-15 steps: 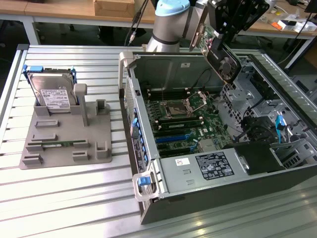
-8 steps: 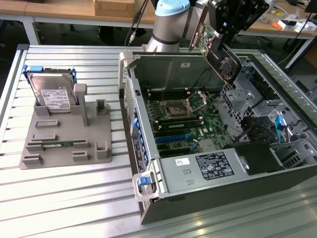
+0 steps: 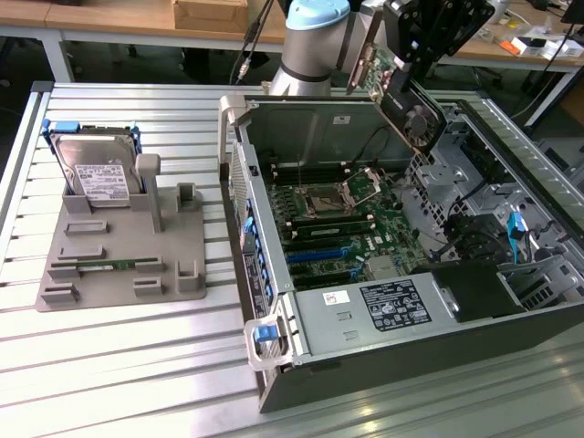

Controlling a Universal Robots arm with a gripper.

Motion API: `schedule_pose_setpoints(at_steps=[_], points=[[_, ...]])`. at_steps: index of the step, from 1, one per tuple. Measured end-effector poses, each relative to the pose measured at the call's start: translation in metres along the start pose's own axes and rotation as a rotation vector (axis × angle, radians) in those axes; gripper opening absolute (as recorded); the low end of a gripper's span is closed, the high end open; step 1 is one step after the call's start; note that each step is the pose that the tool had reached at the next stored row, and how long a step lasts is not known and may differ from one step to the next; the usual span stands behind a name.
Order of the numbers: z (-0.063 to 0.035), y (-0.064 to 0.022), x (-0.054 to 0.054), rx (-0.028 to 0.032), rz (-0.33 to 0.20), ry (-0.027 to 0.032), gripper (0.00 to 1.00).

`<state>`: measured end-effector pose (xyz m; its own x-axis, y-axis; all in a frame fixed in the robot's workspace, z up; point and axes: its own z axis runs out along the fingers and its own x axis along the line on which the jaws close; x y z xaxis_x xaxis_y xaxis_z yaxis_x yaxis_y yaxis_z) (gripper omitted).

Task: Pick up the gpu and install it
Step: 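Insert the gpu into the slot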

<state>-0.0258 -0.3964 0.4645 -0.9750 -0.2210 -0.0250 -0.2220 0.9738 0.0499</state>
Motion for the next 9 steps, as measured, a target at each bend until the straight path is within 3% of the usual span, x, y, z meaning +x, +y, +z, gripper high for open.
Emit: schedule_pose_setpoints(at_steps=[5, 6, 9], points=[[0.0001, 0.0, 0.0, -0.0009, -0.03, 0.0014, 0.26], [0.0001, 0.0, 0.0, -0.0025, -0.1, 0.0049, 0.26], [0.0001, 0.0, 0.0, -0.0028, -0.109, 0.0054, 0.26]])
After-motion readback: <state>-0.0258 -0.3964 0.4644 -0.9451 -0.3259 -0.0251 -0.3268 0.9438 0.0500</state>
